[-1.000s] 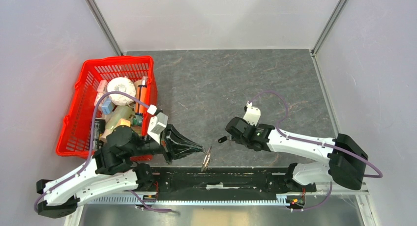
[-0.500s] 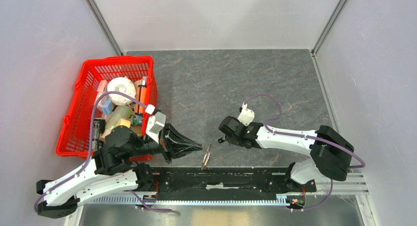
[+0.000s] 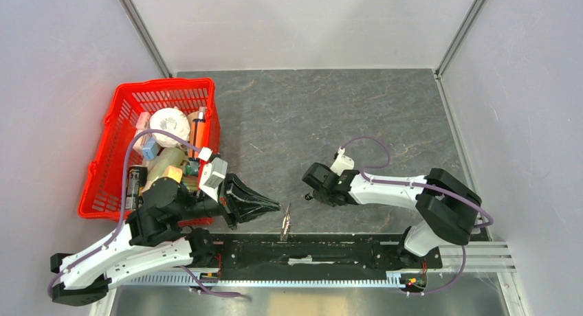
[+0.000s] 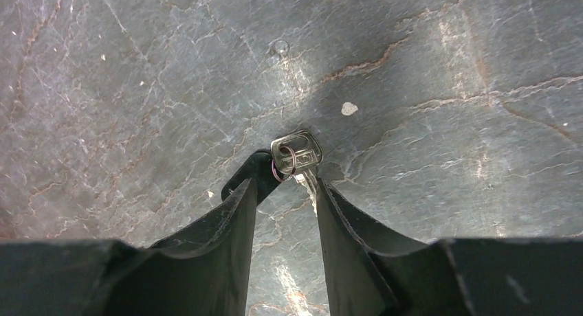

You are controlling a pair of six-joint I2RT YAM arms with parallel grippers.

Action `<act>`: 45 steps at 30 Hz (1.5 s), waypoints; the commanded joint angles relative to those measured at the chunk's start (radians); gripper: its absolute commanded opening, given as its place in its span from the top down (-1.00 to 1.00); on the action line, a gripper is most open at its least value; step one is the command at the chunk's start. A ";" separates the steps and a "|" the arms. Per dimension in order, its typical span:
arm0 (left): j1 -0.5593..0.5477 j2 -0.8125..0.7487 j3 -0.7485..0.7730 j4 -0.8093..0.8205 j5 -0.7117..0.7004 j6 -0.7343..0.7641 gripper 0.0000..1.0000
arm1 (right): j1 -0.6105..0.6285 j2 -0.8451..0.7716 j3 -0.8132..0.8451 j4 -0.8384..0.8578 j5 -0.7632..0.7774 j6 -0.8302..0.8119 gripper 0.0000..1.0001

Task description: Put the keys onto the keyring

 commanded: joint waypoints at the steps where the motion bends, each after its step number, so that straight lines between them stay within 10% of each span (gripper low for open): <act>1: -0.001 -0.001 0.038 0.011 -0.005 0.039 0.96 | -0.018 0.005 0.034 0.022 0.010 0.043 0.14; 45: 0.000 -0.003 0.048 -0.013 -0.017 0.039 0.95 | -0.051 -0.155 0.021 0.092 0.050 -0.208 1.00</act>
